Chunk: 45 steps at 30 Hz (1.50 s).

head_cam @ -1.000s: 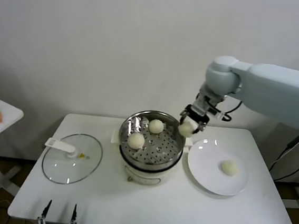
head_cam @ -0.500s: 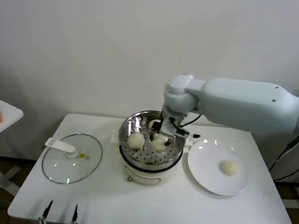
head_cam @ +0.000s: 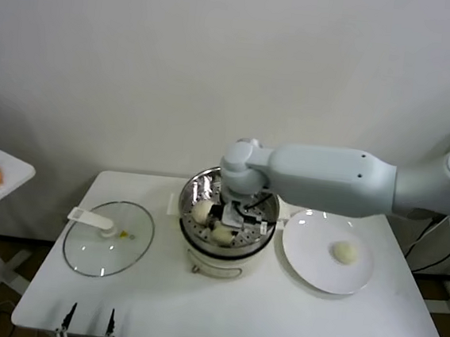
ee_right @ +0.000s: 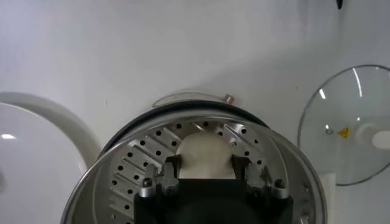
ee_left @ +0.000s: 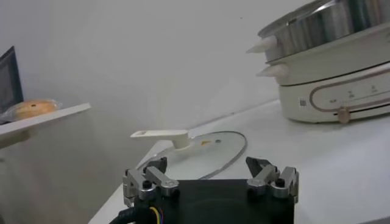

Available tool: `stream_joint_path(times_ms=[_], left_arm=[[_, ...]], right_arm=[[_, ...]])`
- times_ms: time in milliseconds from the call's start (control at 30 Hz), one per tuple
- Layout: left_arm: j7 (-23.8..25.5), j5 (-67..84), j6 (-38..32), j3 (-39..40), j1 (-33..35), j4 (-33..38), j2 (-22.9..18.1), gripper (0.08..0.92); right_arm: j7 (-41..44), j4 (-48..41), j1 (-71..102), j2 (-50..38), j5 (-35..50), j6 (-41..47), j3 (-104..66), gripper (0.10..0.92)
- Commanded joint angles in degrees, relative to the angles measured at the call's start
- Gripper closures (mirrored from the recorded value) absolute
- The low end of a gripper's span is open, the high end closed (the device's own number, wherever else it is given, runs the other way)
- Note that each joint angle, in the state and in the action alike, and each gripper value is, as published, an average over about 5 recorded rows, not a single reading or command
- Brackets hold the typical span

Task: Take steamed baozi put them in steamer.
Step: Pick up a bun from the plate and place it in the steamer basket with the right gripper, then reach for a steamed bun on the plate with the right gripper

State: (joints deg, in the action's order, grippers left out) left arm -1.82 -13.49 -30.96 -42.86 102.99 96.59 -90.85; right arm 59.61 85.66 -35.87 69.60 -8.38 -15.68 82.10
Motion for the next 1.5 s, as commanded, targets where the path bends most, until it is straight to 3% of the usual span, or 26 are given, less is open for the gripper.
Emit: stream_joint_path(times_ms=[33, 233, 500, 667, 933, 1133, 1500], left_arm=[[0.0, 0.0, 0.0, 0.0, -0.1, -0.1, 0.0, 0.177], [0.0, 0.1, 0.0, -0.1, 0.0, 0.0, 0.2, 0.177], [0.1, 0.1, 0.1, -0.1, 0.3, 0.5, 0.3, 0.177], [0.1, 0.0, 0.2, -0.1, 0.4, 0.8, 0.4, 0.177], [0.2, -0.1, 0.1, 0.1, 0.4, 0.7, 0.5, 0.177], [0.3, -0.2, 0.1, 0.3, 0.3, 0.7, 0.5, 0.177], [0.4, 0.0, 0.2, -0.4, 0.1, -0.3, 0.5, 0.177]], right_arm=[[-0.5, -2.0, 3.2, 1.4, -2.9, -0.5, -0.4, 0.439], [-1.1, -2.1, 2.5, 1.0, -2.5, -0.9, -0.8, 0.412], [0.6, -2.3, -6.4, -1.9, 6.8, -1.7, 2.0, 0.223], [4.0, -5.3, -13.7, -6.0, 15.9, 0.0, 7.5, 0.203], [6.0, -10.9, -18.3, -14.1, 29.5, 10.3, 17.6, 0.203], [5.8, -14.6, -12.7, -20.7, 29.0, 15.0, 17.7, 0.203], [5.5, -24.1, 4.5, -25.7, 19.1, 15.8, 6.1, 0.203]])
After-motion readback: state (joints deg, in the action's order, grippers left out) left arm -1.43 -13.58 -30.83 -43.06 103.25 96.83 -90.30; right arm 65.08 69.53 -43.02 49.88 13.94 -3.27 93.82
